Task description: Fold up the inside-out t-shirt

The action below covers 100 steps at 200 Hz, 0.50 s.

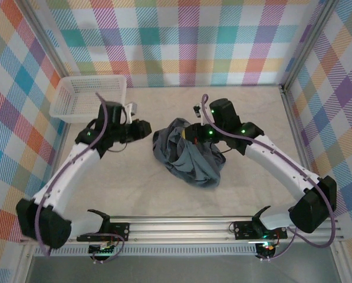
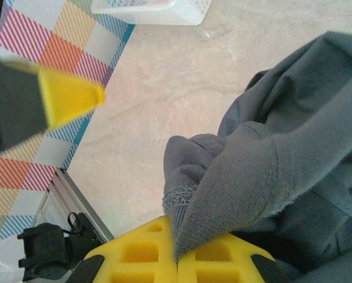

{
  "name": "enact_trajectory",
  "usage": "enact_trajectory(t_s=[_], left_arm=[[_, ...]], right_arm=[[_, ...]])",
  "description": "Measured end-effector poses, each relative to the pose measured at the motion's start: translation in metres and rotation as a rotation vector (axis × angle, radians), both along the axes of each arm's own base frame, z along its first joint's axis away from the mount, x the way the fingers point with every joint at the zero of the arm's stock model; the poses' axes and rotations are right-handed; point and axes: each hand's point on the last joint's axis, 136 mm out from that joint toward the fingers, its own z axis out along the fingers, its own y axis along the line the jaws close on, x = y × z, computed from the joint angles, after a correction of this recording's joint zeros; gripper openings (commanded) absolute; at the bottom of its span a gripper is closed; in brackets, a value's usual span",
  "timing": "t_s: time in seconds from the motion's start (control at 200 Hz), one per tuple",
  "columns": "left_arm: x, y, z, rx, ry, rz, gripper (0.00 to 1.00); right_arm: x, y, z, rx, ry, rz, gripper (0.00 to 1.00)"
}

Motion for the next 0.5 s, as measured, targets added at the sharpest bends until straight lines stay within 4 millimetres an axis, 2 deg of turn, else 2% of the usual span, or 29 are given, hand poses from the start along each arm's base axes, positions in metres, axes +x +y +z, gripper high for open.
enact_trajectory(t_s=[0.12,0.265,0.37,0.435,0.475,0.5], left_arm=[[-0.014,-0.020,-0.034,-0.020,0.076,-0.045,0.31],[-0.004,-0.044,-0.097,0.024,0.203,-0.078,0.41],[0.007,-0.055,-0.125,0.024,0.255,-0.092,0.43],[0.016,-0.065,-0.135,0.014,0.270,-0.112,0.42],[0.021,-0.070,-0.139,0.009,0.274,-0.125,0.38],[0.024,-0.073,-0.140,0.006,0.275,-0.129,0.31]], right_arm=[[0.002,0.000,0.000,-0.007,0.011,-0.003,0.00],[0.001,0.001,-0.002,-0.012,0.026,0.000,0.00],[0.000,0.000,-0.003,-0.014,0.032,0.001,0.00],[0.000,-0.001,-0.005,-0.020,0.037,-0.001,0.00],[-0.001,-0.002,-0.006,-0.028,0.042,-0.005,0.00],[-0.001,-0.003,-0.006,-0.033,0.045,-0.009,0.00]])
